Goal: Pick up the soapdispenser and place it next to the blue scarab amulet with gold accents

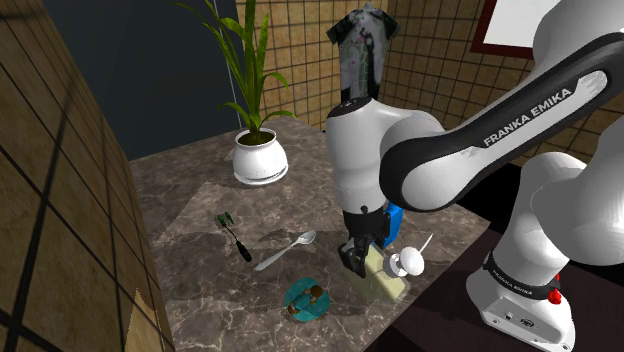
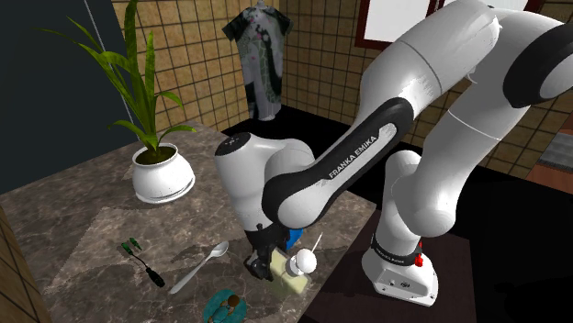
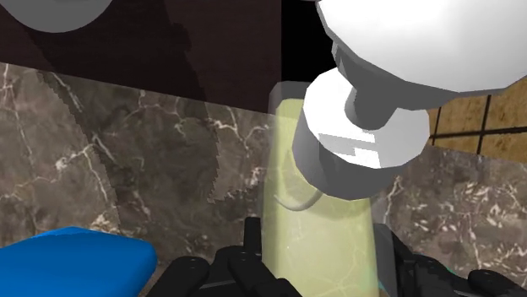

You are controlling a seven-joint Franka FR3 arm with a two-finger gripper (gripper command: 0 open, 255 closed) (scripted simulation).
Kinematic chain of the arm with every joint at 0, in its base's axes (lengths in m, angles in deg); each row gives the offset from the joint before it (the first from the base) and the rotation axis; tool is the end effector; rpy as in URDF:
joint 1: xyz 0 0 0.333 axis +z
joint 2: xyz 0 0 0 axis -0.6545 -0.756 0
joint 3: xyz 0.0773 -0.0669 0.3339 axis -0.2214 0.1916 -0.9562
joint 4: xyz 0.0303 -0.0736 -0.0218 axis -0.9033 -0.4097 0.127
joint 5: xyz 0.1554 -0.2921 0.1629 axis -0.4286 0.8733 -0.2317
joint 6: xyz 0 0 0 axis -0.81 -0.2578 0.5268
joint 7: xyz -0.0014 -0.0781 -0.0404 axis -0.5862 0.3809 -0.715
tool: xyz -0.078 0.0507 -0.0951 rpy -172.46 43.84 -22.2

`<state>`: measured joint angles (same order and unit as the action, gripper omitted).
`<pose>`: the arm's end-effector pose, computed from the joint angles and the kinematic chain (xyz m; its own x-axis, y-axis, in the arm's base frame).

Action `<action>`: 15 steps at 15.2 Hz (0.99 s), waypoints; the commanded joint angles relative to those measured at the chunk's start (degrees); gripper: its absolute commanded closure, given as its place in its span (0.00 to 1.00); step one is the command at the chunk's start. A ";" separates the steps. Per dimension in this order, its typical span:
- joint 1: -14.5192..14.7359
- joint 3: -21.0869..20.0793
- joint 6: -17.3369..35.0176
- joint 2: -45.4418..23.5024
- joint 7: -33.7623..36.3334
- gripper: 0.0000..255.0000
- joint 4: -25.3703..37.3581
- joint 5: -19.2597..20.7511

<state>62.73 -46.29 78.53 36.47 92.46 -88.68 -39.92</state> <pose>0.2512 0.2504 0.3659 0.9770 -0.0683 -0.2019 -0.0587 -0.9969 0.0533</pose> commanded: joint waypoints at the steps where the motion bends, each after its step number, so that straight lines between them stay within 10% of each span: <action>1: 0.03 -0.09 0.24 -0.27 0.00 1.00 -0.45 -0.02; 6: 0.06 -0.07 0.24 -0.28 0.00 1.00 -0.45 -0.01; 7: 0.12 -0.11 0.20 -0.20 0.07 0.00 -0.48 -0.07; 15: -0.38 1.02 -6.30 2.04 0.03 0.00 3.77 0.78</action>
<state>62.44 -45.55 74.30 37.85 92.42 -86.21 -39.33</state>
